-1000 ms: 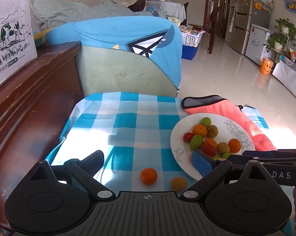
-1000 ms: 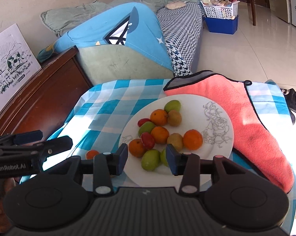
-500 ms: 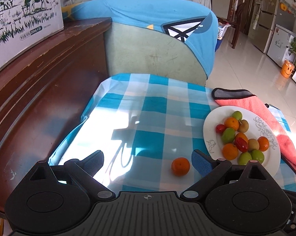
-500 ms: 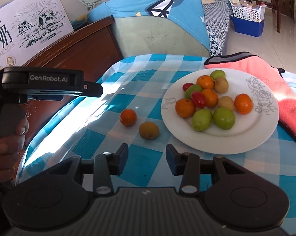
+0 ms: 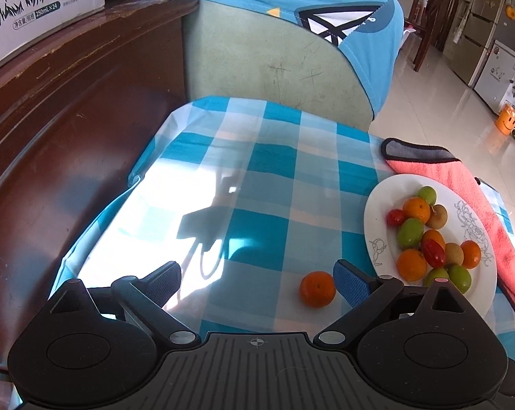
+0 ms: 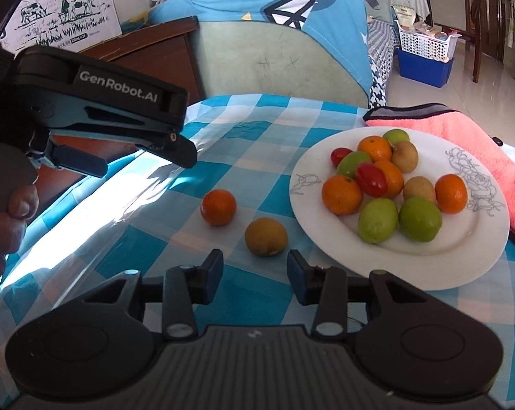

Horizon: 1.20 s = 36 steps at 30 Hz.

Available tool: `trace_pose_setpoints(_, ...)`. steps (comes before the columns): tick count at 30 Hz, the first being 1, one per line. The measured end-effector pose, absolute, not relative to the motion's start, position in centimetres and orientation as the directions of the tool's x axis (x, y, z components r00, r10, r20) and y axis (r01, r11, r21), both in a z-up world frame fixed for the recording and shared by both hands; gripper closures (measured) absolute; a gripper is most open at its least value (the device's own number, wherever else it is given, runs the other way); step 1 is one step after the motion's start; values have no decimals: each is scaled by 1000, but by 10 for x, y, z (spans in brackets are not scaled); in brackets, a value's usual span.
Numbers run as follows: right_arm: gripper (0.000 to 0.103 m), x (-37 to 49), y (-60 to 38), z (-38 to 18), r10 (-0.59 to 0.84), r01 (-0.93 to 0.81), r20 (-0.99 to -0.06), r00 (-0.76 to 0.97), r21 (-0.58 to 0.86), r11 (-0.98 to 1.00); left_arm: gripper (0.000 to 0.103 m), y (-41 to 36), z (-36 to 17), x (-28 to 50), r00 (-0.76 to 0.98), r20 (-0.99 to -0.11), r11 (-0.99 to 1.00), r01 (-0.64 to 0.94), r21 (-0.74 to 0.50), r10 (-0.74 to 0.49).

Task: Organize fruits
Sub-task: 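Move both tools back toward the last tangerine and brown fruit, then grasp a tangerine with the left tool while the right tool grasps a brown fruit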

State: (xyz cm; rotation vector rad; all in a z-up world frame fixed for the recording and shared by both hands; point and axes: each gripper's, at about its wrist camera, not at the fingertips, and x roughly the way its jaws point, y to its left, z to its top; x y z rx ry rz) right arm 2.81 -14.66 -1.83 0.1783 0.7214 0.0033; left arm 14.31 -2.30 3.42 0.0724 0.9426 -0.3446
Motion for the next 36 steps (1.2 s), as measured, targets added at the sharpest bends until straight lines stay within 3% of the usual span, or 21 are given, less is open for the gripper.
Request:
trace_pose_setpoints(13, 61, 39, -138, -22, -8, 87, -638, 770, 93, 992, 7, -33, 24, 147, 498, -821, 929, 357, -99, -278)
trace_pose_setpoints(14, 62, 39, -137, -22, -15, 88, -637, 771, 83, 993, 7, -34, 23, 147, 494, -823, 927, 362, -98, -280)
trace_pose_setpoints(16, 74, 39, -137, -23, -18, 85, -634, 773, 76, 993, 7, -35, 22, 145, 496, -822, 924, 372, -90, -280)
trace_pose_setpoints(28, 74, 11, -136, -13, 2, 19, -698, 716, 22, 1000, 9, -51, 12, 127, 530, -797, 885, 466, -13, -290)
trace_pose_setpoints(36, 74, -2, -152, 3, 97, -3, -755, 648, 125, 992, 14, -54, 8, 125, 545, -787, 879, 477, 8, -289)
